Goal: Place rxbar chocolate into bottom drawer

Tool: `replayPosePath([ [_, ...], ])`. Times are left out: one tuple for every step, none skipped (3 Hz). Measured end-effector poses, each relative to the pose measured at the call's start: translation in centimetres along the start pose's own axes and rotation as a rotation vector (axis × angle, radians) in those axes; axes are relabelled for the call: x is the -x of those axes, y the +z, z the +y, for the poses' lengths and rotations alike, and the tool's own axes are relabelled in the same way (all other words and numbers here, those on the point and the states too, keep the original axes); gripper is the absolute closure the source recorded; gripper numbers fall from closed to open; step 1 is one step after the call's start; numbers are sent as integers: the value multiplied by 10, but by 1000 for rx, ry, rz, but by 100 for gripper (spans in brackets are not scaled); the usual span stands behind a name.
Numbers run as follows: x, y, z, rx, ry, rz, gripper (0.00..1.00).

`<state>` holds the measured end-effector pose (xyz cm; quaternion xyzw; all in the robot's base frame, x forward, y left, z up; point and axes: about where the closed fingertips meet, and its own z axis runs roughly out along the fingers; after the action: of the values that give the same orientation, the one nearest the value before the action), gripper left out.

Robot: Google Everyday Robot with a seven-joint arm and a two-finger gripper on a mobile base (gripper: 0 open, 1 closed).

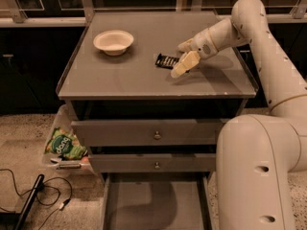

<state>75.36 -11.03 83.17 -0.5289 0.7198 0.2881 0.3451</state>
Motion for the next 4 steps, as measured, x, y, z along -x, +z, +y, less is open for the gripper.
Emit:
replayPosePath([
  [0, 0, 0, 0, 0, 1, 13],
  [0, 0, 0, 0, 0, 1, 32],
  [0, 0, 0, 0, 0, 1, 56],
  [0, 0, 0, 0, 0, 1, 79],
])
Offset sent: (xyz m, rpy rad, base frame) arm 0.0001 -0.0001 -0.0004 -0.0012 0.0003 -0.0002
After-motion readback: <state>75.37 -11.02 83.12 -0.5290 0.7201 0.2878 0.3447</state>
